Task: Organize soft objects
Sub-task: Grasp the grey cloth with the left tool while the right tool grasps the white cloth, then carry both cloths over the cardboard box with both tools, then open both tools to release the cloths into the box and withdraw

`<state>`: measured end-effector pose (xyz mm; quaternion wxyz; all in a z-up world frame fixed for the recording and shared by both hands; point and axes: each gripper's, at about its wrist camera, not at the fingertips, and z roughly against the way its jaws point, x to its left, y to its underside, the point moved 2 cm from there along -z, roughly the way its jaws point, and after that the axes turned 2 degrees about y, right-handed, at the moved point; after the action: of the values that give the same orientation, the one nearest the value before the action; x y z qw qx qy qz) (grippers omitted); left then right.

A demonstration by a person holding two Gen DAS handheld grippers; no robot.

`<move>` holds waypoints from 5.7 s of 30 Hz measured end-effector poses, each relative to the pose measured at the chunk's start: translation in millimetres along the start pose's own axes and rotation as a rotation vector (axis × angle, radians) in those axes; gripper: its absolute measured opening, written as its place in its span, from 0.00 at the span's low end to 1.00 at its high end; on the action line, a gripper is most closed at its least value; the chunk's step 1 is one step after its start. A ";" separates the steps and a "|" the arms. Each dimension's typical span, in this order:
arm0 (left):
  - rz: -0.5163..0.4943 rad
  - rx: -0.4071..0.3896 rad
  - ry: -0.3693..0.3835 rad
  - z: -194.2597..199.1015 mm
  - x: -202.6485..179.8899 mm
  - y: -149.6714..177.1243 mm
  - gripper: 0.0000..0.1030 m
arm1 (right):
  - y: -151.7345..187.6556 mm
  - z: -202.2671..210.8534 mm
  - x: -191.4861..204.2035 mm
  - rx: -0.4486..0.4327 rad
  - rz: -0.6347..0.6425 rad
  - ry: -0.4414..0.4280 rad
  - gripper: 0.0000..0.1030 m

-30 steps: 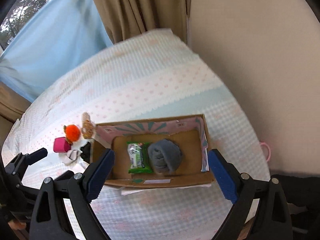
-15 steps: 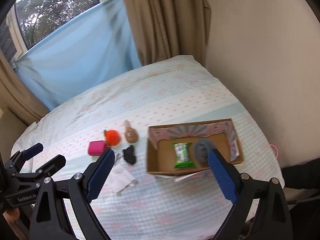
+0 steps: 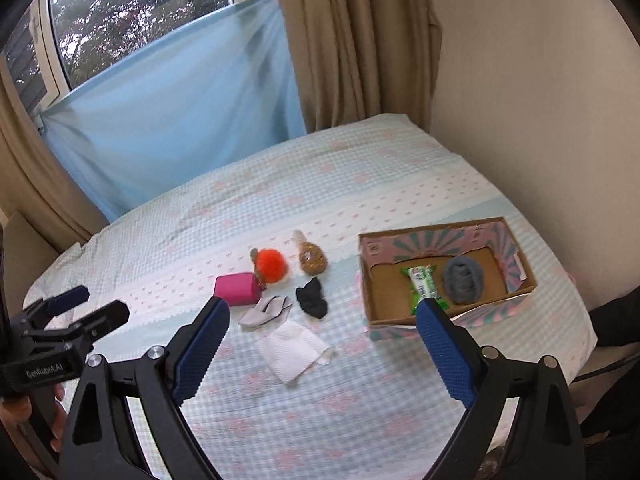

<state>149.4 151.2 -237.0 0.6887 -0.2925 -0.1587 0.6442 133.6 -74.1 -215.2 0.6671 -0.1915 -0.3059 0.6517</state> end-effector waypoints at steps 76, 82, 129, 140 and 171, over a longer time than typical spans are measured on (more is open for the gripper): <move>-0.146 0.223 -0.013 -240.0 3.0 23.7 0.10 | 101.6 -213.4 12.5 0.134 0.172 -0.037 0.12; -0.107 0.148 -0.021 -175.5 -10.9 2.7 0.10 | 66.8 -160.4 6.4 0.083 0.116 -0.008 0.12; 0.076 0.388 0.026 -323.1 -285.5 -43.6 0.10 | -68.1 -182.6 -319.5 0.391 -0.179 0.028 0.12; 0.058 0.501 -0.014 -366.4 -290.8 -36.5 0.48 | -57.1 -239.4 -333.5 0.535 -0.208 -0.032 0.23; -0.017 0.299 -0.045 -218.3 -265.8 -61.0 1.00 | -84.8 -128.8 -281.0 0.278 -0.101 -0.068 0.92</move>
<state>296.0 -152.6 -327.9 0.7264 -0.1708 -0.0789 0.6611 292.5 -339.5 -299.5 0.7083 -0.0593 -0.2443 0.6597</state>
